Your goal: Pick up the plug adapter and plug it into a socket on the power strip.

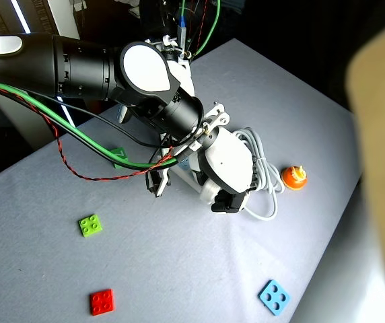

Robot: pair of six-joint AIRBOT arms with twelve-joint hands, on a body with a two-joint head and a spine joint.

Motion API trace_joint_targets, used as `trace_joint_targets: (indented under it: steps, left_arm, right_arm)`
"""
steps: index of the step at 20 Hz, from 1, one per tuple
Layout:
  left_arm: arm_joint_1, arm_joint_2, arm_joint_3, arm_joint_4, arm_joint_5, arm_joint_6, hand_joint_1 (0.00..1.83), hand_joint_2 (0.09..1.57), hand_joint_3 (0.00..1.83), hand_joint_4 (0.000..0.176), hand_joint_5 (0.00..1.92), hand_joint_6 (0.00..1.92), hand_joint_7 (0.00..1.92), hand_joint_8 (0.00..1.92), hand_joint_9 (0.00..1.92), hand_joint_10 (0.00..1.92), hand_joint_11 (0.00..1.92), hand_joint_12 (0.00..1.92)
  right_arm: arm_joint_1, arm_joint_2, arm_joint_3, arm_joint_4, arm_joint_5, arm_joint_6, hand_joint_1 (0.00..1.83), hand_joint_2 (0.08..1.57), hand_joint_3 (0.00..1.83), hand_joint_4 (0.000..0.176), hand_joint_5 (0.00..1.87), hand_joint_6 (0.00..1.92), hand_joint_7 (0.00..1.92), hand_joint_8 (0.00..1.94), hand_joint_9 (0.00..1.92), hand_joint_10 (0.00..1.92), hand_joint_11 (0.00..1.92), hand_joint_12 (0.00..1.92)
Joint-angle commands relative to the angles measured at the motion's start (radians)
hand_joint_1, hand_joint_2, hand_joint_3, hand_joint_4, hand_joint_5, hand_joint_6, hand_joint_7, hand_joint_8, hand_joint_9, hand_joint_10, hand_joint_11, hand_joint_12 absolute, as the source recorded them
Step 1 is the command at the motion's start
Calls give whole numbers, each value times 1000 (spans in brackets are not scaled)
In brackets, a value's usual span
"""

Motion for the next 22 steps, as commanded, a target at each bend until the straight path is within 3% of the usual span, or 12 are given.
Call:
trace_joint_targets:
  steps: [1, 9, 22]
  left_arm:
    - [13, -20, 0, -24, 103, -26, 0, 1150, 0, 0, 147, 2, 143, 3, 121, 0, 0, 410]
    - [12, -20, 0, -24, 99, -38, 0, 1163, 2, 0, 148, 0, 148, 3, 131, 0, 0, 407]
    - [11, -20, -2, -25, 91, -39, 0, 1159, 0, 0, 135, 1, 136, 2, 118, 1, 0, 380]
  right_arm:
    - [-16, -22, -22, 31, 93, 24, 1364, 1156, 0, 0, 871, 940, 892, 1179, 829, 1393, 799, 1273]
    - [-23, -17, -43, 38, 85, 8, 1364, 1160, 1, 0, 831, 995, 897, 1176, 834, 1383, 826, 1240]
    - [-16, 36, -76, 45, 86, 0, 1371, 1140, 0, 0, 875, 915, 938, 1125, 884, 1357, 830, 1271]
